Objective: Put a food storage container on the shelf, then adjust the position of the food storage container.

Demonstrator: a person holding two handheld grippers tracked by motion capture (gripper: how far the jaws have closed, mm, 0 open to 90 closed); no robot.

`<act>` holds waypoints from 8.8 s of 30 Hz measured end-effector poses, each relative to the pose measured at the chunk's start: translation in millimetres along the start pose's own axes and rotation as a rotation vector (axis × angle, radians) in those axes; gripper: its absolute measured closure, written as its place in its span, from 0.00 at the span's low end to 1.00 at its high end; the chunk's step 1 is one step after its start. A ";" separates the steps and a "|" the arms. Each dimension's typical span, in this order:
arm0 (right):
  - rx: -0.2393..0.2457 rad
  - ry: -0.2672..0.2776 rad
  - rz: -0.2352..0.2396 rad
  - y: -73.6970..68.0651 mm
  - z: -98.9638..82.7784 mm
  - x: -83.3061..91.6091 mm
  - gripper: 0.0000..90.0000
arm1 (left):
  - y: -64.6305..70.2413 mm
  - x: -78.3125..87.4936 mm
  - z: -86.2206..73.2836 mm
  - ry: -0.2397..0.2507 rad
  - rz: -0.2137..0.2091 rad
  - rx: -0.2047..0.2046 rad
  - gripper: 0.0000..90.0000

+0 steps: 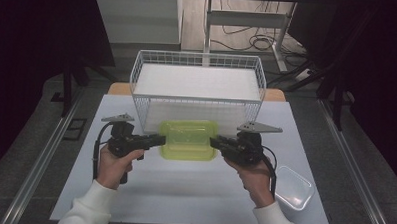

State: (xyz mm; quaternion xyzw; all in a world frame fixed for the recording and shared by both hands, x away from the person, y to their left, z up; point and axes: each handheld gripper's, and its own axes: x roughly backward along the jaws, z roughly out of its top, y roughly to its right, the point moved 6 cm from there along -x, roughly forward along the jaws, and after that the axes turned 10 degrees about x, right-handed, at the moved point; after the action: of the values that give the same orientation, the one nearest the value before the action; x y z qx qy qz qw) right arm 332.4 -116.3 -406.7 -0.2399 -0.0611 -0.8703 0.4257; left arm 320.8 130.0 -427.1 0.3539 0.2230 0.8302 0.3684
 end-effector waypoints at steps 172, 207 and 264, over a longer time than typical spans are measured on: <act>-0.060 -0.147 -0.110 41.9 -75.5 36.3 0.26 | -48.8 -7.1 -50.0 -0.093 0.188 -0.032 0.26; -0.120 -0.257 -0.171 66.2 -99.4 56.7 0.32 | -61.9 -19.4 -64.2 -0.172 0.188 -0.009 0.25; -0.320 -0.560 -0.502 135.7 -191.3 181.9 0.99 | -68.2 -19.0 -69.8 -0.220 0.225 -0.004 0.27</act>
State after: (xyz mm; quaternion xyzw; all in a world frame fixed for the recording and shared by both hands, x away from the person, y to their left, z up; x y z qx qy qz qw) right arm 272.1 -390.7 -502.4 -0.5084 -0.0953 -0.8468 0.1241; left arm 308.4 150.7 -523.5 0.4648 0.1388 0.8228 0.2960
